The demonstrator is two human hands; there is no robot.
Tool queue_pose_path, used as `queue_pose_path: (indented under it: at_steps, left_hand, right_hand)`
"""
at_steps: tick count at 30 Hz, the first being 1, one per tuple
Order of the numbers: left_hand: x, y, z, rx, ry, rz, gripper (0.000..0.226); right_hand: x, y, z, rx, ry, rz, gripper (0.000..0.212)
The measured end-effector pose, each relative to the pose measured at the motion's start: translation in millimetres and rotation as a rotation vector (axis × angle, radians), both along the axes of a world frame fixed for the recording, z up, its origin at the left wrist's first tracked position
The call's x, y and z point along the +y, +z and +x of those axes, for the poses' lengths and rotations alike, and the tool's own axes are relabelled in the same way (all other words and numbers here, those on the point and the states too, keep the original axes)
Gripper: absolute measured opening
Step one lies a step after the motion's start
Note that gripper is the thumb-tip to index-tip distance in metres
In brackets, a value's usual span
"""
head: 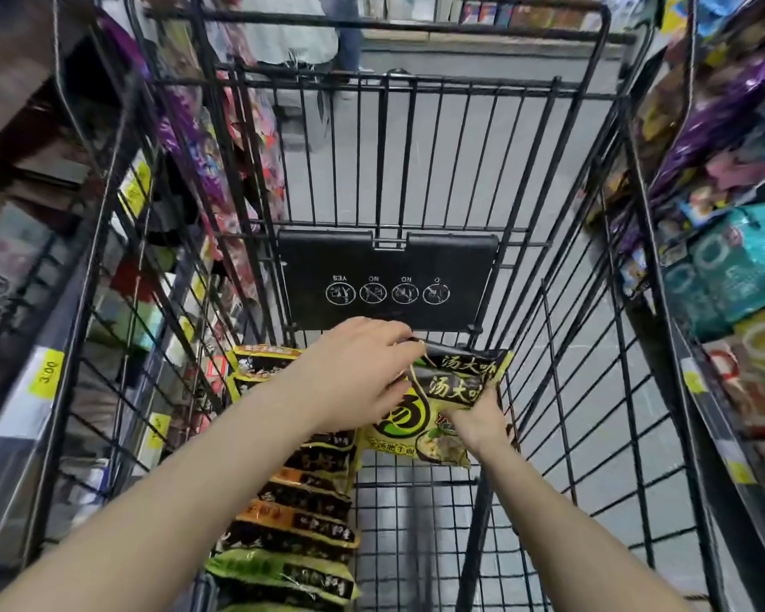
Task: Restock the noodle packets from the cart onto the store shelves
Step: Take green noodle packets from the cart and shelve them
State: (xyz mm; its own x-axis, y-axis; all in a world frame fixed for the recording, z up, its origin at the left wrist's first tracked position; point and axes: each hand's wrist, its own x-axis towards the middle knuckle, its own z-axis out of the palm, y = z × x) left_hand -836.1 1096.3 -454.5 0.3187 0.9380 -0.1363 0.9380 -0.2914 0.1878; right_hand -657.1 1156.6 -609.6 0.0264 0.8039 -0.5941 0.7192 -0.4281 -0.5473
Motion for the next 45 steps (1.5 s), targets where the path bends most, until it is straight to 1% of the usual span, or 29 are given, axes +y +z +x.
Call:
queue_pose_path:
  at_steps: [1,4,5,9,12,14,17,20,23,25,28,32,34,37,41,43,45]
  left_hand:
    - [0,-2,-1,-0.003,-0.001,0.002,0.042]
    - [-1,-5,-2,-0.001,0.007,-0.013,0.045]
    - [-2,-6,-2,0.008,0.009,-0.022,0.046]
    - [-3,-8,-1,0.003,0.016,-0.038,0.047]
    - [-3,-9,0,-0.001,0.021,-0.031,0.045]
    - [-3,-10,0,-0.005,0.023,-0.030,0.044]
    - [-5,-16,1,-0.008,0.026,-0.029,0.044]
    - [-7,-23,1,-0.011,0.037,-0.054,0.043]
    - [-6,-28,2,0.005,0.053,-0.086,0.044]
    - [-4,-30,2,0.008,0.064,-0.104,0.044]
    - [-1,-33,2,0.005,0.081,-0.131,0.044]
    - [11,-45,3,0.000,0.128,-0.191,0.044]
    - [18,-57,6,-0.057,0.185,-0.246,0.052]
    - [29,-81,14,-0.223,0.358,-0.324,0.064]
    - [43,-111,28,-0.466,0.646,-0.392,0.064]
    - [49,-127,31,-0.559,0.781,-0.417,0.067]
    - [54,-145,31,-0.635,0.870,-0.444,0.069]
  right_hand:
    - [-1,-4,0,0.008,-0.023,0.008,0.072]
    - [-5,-13,-2,0.007,-0.118,0.035,0.056]
    - [-5,-16,-2,0.010,-0.148,0.042,0.053]
    - [-6,-21,-1,0.063,-0.185,0.033,0.062]
    - [-6,-23,2,0.110,-0.182,-0.017,0.060]
    - [-7,-29,4,0.107,-0.177,-0.020,0.063]
    - [-13,-27,5,0.166,-0.169,0.001,0.048]
    - [-22,-18,6,0.201,-0.147,0.043,0.044]
    - [-34,2,1,0.185,-0.143,0.086,0.048]
    - [-38,24,-1,0.093,-0.124,0.154,0.050]
    - [-38,70,2,-0.057,-0.105,0.289,0.043]
    - [-36,126,20,-0.124,-0.078,0.392,0.039]
    - [-36,146,32,-0.127,-0.054,0.436,0.037]
    - [-37,170,42,-0.109,-0.022,0.465,0.035]
    - [-43,183,44,-0.103,0.042,0.461,0.033]
    - [-44,185,42,-0.091,0.047,0.465,0.033]
    - [-43,184,41,-0.091,0.036,0.455,0.033]
